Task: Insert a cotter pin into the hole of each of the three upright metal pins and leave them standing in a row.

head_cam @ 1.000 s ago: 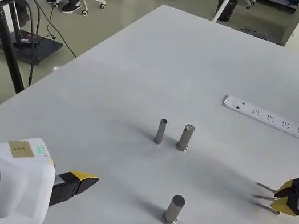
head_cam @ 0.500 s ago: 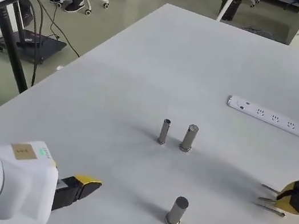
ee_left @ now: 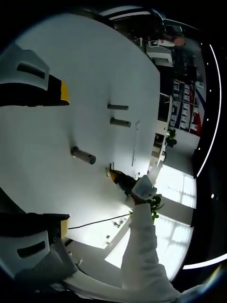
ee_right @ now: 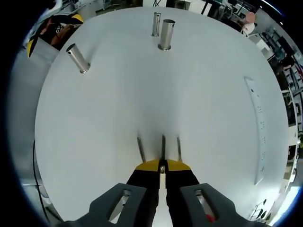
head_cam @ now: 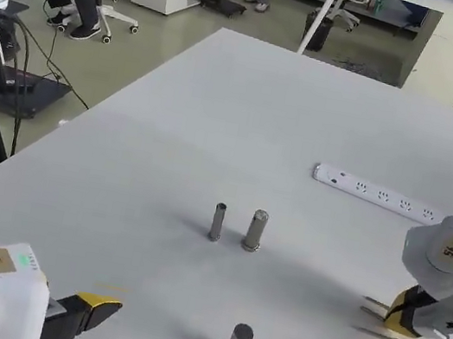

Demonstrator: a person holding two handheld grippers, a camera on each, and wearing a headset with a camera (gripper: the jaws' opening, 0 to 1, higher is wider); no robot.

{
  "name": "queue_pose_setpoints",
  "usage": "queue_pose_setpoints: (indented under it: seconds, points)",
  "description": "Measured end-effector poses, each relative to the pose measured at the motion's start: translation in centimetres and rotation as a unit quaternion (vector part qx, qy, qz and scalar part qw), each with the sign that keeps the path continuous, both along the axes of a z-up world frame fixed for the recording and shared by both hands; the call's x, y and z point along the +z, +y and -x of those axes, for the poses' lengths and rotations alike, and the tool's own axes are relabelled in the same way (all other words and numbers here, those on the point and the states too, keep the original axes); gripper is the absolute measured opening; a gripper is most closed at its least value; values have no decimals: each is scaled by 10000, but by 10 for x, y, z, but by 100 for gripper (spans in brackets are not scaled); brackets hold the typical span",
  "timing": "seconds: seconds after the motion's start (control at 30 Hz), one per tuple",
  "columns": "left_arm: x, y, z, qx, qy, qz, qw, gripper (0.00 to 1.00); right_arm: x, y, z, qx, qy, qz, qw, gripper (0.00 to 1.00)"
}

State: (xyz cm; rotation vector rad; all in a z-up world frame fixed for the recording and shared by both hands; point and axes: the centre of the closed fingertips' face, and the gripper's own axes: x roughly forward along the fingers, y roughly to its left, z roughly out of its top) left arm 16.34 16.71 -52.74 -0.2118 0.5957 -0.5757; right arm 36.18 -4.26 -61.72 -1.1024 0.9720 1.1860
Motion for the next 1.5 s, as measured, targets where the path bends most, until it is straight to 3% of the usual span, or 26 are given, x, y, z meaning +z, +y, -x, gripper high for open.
queue_pose_setpoints:
  seconds: [0.1,0.17,0.23,0.3,0.37,0.4,0.5,0.53,0.6,0.7,0.8,0.97,1.2,1.37,1.5]
  points:
    - [2,1,-4,28,3,-31,10000,92,0,0,-2,-84,-38,116,9999,0]
    - [7,1,-7,66,-65,24,10000,92,-1,-2,-3,-533,1,110,9985,0]
    - [13,1,-8,102,-175,71,9998,92,-1,-3,-5,-429,-2,76,9990,0]
    - [15,1,-7,80,-178,63,9998,92,-1,-3,-5,-598,31,-63,9982,0]
    - [13,2,-5,61,-126,-4,9999,92,0,-3,-5,-1048,189,-289,9939,0]
    - [12,4,-4,48,-108,-48,9999,92,0,-4,-6,-1091,250,-344,9931,0]
    - [14,8,-3,73,-131,-123,9998,92,0,-3,-8,-1044,293,-339,9935,0]
    - [17,11,-4,164,-218,-124,9995,93,-1,-2,-7,-1042,291,-271,9938,0]
    - [20,13,-4,230,-257,-89,9994,93,-1,-2,-6,-722,197,-52,9972,0]
    - [22,15,-3,285,-267,-66,9992,93,-2,-1,-9,-782,120,-29,9969,0]
    - [23,14,1,285,-288,-88,9991,93,0,-3,-13,-1075,106,-88,9941,0]
    - [24,14,3,324,-302,-51,9990,92,5,-6,-9,-947,119,-76,9954,0]
    - [26,9,2,186,-417,-141,9989,94,21,-2,0,-757,103,-331,9965,0]
    - [32,1,0,109,-496,-13,9987,92,30,-1,6,-777,29,-505,9957,0]
    - [33,-8,-1,28,-473,104,9988,91,38,0,8,-756,-100,-691,9947,0]
